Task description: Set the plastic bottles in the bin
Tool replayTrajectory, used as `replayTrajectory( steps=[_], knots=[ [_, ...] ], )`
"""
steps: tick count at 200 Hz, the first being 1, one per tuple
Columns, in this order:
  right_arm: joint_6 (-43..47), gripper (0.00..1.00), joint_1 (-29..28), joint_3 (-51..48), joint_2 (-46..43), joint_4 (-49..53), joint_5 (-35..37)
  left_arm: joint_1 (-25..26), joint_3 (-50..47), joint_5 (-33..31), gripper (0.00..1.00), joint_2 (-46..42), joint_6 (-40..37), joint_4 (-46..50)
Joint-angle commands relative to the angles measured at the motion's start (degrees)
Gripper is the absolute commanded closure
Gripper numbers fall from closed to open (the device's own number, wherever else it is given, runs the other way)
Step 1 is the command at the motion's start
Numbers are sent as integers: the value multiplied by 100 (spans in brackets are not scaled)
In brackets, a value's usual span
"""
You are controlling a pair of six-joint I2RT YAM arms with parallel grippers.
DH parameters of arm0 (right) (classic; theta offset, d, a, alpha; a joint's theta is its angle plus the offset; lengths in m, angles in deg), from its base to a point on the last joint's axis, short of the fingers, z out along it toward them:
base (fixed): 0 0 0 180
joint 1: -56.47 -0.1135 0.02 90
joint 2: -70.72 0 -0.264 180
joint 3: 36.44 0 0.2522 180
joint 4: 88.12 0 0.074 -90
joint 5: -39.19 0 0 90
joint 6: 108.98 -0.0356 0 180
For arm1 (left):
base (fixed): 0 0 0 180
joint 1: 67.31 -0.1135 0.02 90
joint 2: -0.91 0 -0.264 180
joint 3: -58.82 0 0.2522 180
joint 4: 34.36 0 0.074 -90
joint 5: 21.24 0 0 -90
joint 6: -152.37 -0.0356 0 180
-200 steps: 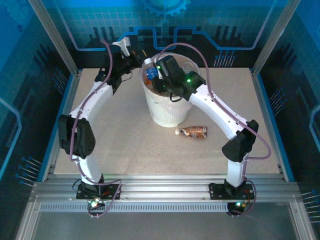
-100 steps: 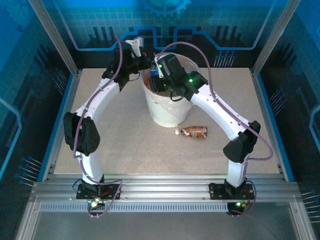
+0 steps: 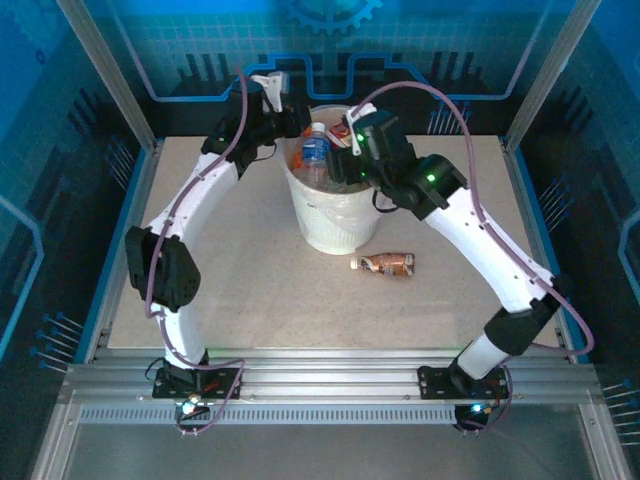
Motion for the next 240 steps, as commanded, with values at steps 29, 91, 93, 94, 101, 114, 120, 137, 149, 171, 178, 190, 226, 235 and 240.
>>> replayTrajectory(
  steps=[29,91,93,94,101,114,120,137,149,171,178,190,226,235,240],
  knots=[
    [-351,26,703,-1644,-1394,143,-259,-39,-36,-433,55,-999,-160,-100],
    [-42,1,2090,-3796,-2283,40,-2391,-63,-2092,-1032,1,-2587,72,-890],
    [-31,0,2108,-3844,-2283,6,-2436,-63,-2175,-1049,1,-2653,96,-939],
    [-29,0,2117,-3882,-2283,-13,-2458,-63,-2231,-1062,1,-2677,108,-957],
    [0,0,2190,-4064,-2266,-130,-2577,-72,-2539,-1116,1,-2882,175,-1085],
    [34,0,2315,-4383,-2211,-401,-2797,-79,-3101,-1256,1,-3234,305,-1268],
    [34,0,2396,-4506,-2173,-540,-2906,-81,-3357,-1341,1,-3391,358,-1310],
    [-30,0,2684,-4767,-1967,-908,-3326,-81,-4009,-1552,1,-3795,518,-1382],
    [-63,0,2831,-4834,-1753,-1088,-3492,-81,-4411,-1702,1,-4028,604,-1377],
    [-61,0,2988,-4860,-1356,-1349,-3649,-80,-5042,-1914,1,-4371,699,-1320],
    [-54,0,3008,-4868,-1230,-1415,-3681,-81,-5218,-1971,1,-4455,724,-1297],
    [-45,0,3043,-4860,-1024,-1498,-3710,-81,-5469,-2070,1,-4581,749,-1253],
    [-40,0,3094,-4998,-645,-1735,-3846,-90,-5808,-2226,1,-4732,807,-1114],
    [-28,0,3099,-5032,-592,-1756,-3842,-89,-5821,-2204,1,-4727,815,-1110],
    [-28,1,3099,-5051,-572,-1770,-3842,-90,-5823,-2192,1,-4715,828,-1110]
  ],
)
